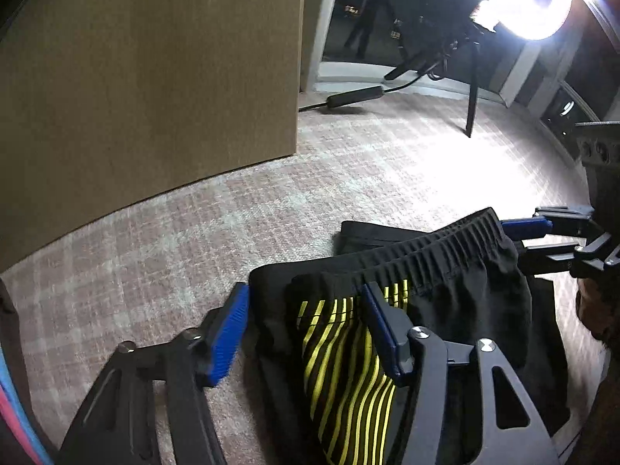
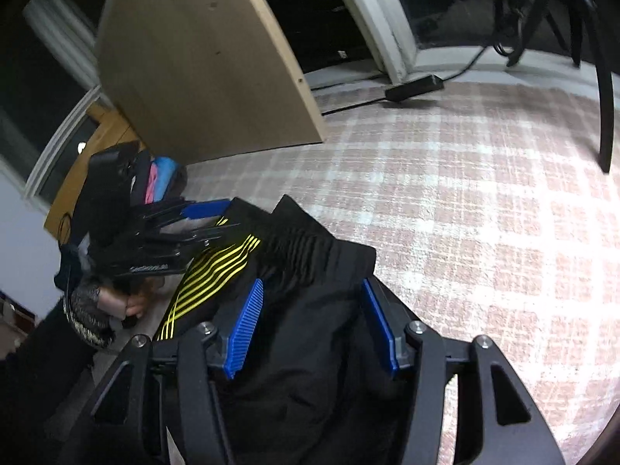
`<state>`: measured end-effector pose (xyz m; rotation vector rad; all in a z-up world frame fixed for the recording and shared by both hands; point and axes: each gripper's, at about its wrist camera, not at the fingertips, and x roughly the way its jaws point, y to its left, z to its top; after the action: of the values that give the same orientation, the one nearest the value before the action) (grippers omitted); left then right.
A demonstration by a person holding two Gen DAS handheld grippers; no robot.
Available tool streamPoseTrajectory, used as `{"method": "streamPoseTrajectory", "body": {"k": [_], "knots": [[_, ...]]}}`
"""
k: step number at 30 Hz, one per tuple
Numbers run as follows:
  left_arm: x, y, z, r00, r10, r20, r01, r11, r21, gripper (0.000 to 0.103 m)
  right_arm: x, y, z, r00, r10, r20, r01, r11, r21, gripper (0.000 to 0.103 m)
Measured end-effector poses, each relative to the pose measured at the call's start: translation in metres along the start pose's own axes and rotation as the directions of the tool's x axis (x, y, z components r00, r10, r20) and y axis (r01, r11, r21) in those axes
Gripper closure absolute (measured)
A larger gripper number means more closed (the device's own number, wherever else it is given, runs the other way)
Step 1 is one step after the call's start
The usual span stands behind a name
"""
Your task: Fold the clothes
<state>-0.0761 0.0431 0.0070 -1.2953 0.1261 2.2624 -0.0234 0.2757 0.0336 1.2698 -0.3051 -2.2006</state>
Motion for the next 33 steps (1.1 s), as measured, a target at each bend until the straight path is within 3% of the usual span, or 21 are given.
{"method": "streamPoseTrajectory", "body": {"k": [2, 7, 9, 10, 13, 17, 20, 27, 30, 31, 32, 33], "knots": [[-0.004, 0.002, -0.001, 1.000, -0.016, 0.006, 0.016, 1.000, 0.004, 0.061, 0.000, -0.001, -0.001, 1.000, 0.004, -0.009, -0.004, 1.000, -0.009, 0.051], [-0.005, 0.006, -0.003, 0.999, -0.047, 0.004, 0.047, 0.999, 0.005, 0.059, 0.014, -0.007, 0.004, 0.999, -0.025, -0.025, 0.025, 1.000, -0.016, 0.051], [-0.005, 0.004, -0.004, 0.998, -0.053, 0.015, 0.053, 0.998, 0.021, 0.073, 0.018, -0.006, 0.006, 0.999, -0.038, -0.027, 0.037, 0.999, -0.025, 0.051], [-0.008, 0.001, -0.004, 0.998, -0.066, 0.021, 0.065, 0.997, 0.035, 0.089, 0.018, -0.005, 0.007, 0.999, -0.040, -0.025, 0.039, 0.999, -0.031, 0.051], [-0.033, 0.000, -0.009, 0.991, -0.109, 0.075, 0.107, 0.994, 0.035, 0.089, 0.012, -0.004, 0.007, 1.000, -0.017, -0.011, 0.017, 0.999, -0.040, 0.051], [-0.089, 0.006, -0.028, 0.954, -0.224, 0.198, 0.228, 0.974, 0.001, 0.090, 0.007, 0.001, 0.009, 0.998, 0.056, -0.009, -0.057, 0.996, -0.069, 0.051], [-0.114, 0.007, -0.040, 0.938, -0.274, 0.210, 0.279, 0.960, 0.005, 0.090, 0.011, 0.006, 0.014, 0.995, 0.100, -0.018, -0.102, 0.989, -0.104, 0.045], [-0.111, 0.015, -0.048, 0.955, -0.230, 0.186, 0.238, 0.971, -0.023, 0.089, 0.063, 0.016, 0.024, 0.985, 0.095, -0.147, -0.116, 0.983, -0.144, 0.045], [-0.104, 0.013, -0.050, 0.964, -0.204, 0.173, 0.213, 0.976, -0.035, 0.089, 0.070, 0.014, 0.026, 0.984, 0.110, -0.139, -0.130, 0.980, -0.148, 0.045], [-0.103, 0.014, -0.051, 0.964, -0.204, 0.172, 0.214, 0.976, -0.042, 0.089, 0.071, 0.012, 0.028, 0.983, 0.127, -0.135, -0.145, 0.980, -0.135, 0.050], [-0.103, 0.014, -0.052, 0.963, -0.205, 0.173, 0.216, 0.975, -0.050, 0.089, 0.072, 0.010, 0.028, 0.979, 0.153, -0.131, -0.168, 0.979, -0.114, 0.069], [-0.107, 0.013, -0.053, 0.962, -0.206, 0.181, 0.220, 0.974, -0.060, 0.089, 0.068, 0.011, 0.028, 0.977, 0.178, -0.116, -0.189, 0.978, -0.093, 0.075]]}}
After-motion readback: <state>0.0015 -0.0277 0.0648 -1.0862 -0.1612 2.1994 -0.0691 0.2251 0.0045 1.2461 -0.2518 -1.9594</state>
